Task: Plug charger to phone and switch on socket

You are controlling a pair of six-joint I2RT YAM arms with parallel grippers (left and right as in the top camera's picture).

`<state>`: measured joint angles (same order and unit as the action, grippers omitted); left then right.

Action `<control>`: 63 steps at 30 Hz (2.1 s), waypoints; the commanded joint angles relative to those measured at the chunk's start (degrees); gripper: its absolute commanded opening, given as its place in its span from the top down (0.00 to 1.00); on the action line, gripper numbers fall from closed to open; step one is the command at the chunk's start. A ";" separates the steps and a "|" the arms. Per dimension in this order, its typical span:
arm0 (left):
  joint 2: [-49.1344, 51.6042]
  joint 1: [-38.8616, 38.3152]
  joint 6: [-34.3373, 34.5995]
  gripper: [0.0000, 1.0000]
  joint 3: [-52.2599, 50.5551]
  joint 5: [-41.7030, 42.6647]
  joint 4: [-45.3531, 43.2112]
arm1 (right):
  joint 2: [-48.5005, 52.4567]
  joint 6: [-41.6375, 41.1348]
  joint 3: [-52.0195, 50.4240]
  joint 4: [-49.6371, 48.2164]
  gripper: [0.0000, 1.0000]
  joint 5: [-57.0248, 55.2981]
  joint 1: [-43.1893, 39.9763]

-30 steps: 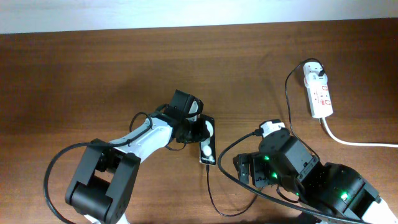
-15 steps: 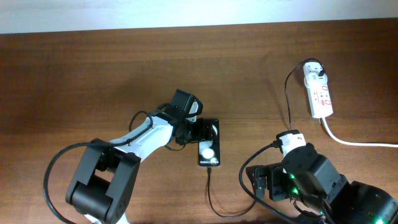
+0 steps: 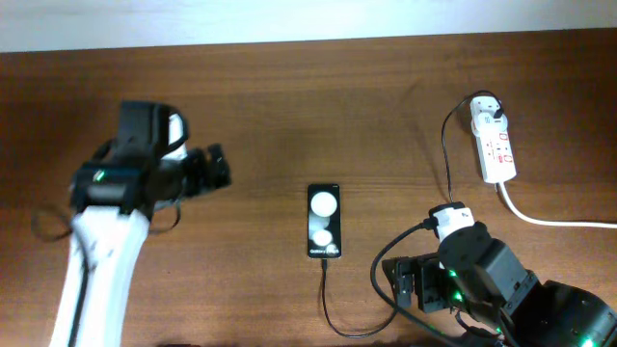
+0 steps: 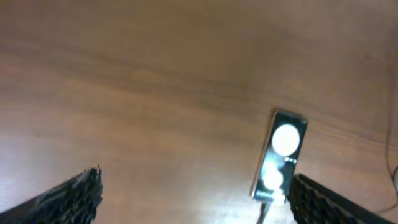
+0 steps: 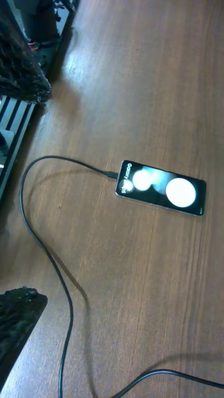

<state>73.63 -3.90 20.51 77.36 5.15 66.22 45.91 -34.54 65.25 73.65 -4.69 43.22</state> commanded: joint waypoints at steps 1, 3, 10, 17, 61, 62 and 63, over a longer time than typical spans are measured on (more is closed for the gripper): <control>-8.72 0.44 -1.09 0.01 0.74 -5.25 5.09 | -0.17 -0.44 0.17 -0.61 0.01 -0.50 -0.22; -13.33 0.44 -1.07 0.01 0.74 -5.18 9.44 | -0.17 -0.44 0.17 -0.57 0.01 -0.48 -0.20; -15.52 0.42 -1.07 0.01 0.74 -5.18 11.50 | 0.48 -0.44 0.17 -2.56 0.01 -0.48 -0.20; -15.54 0.44 -1.09 0.01 0.74 -5.18 11.50 | 8.09 -0.44 0.17 -2.49 0.01 1.25 -0.20; -73.24 6.80 0.63 0.01 1.55 -3.21 26.12 | 11.72 0.00 0.17 -4.35 0.01 4.46 -0.15; -73.24 6.80 0.63 0.01 1.55 -3.21 26.10 | 11.72 0.00 0.17 -4.02 0.01 4.44 -0.15; -73.24 6.80 0.63 0.01 1.55 -3.19 26.08 | 11.72 -0.02 0.17 -3.56 0.01 4.44 -0.15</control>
<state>0.89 2.61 20.60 78.61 1.50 92.40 57.60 -34.50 65.19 69.47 0.91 43.22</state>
